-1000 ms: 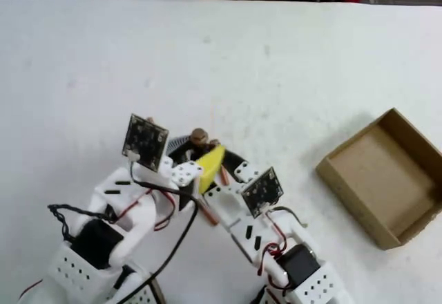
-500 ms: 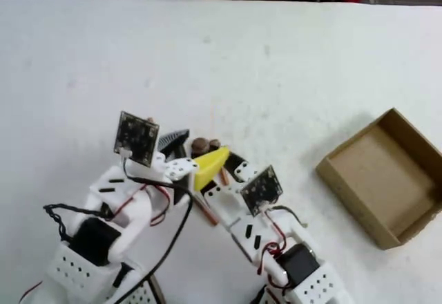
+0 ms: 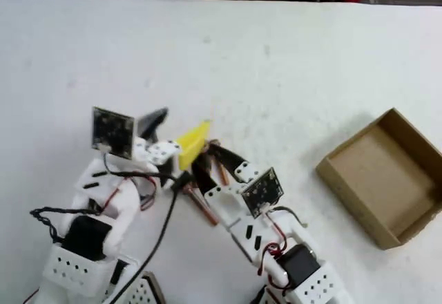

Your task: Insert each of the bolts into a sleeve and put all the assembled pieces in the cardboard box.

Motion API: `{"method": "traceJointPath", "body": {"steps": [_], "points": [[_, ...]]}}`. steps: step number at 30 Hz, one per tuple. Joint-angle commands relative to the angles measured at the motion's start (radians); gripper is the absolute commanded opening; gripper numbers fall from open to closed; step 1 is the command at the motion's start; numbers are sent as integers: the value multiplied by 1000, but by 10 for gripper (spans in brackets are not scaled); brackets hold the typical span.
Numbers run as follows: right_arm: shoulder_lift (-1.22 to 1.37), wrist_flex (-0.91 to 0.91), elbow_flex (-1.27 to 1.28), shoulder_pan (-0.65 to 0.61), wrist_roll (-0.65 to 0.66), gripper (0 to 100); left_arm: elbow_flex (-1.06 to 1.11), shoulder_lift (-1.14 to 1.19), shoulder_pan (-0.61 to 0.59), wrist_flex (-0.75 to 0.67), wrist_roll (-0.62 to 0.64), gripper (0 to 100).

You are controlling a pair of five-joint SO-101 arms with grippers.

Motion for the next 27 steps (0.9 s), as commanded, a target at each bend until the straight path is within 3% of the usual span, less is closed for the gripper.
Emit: {"method": "traceJointPath", "body": {"steps": [1, 4, 9, 12, 19, 27], "points": [[-15, 1, 9, 31, 9, 17, -80, -10, -108, -9, -9, 293], [-15, 1, 9, 73, 9, 17, -133, -12, -148, 101, -12, 248], [-15, 2, 9, 113, 11, 17, -222, -12, -171, 267, -80, 10], [-15, 47, -15, 134, 11, 17, -224, -12, -171, 318, -129, 54], [-15, 265, -175, 248, 11, 17, -227, -12, -177, 456, -133, 22], [-15, 427, -321, 303, 11, 17, -226, -12, -303, 565, -133, 21]]}}
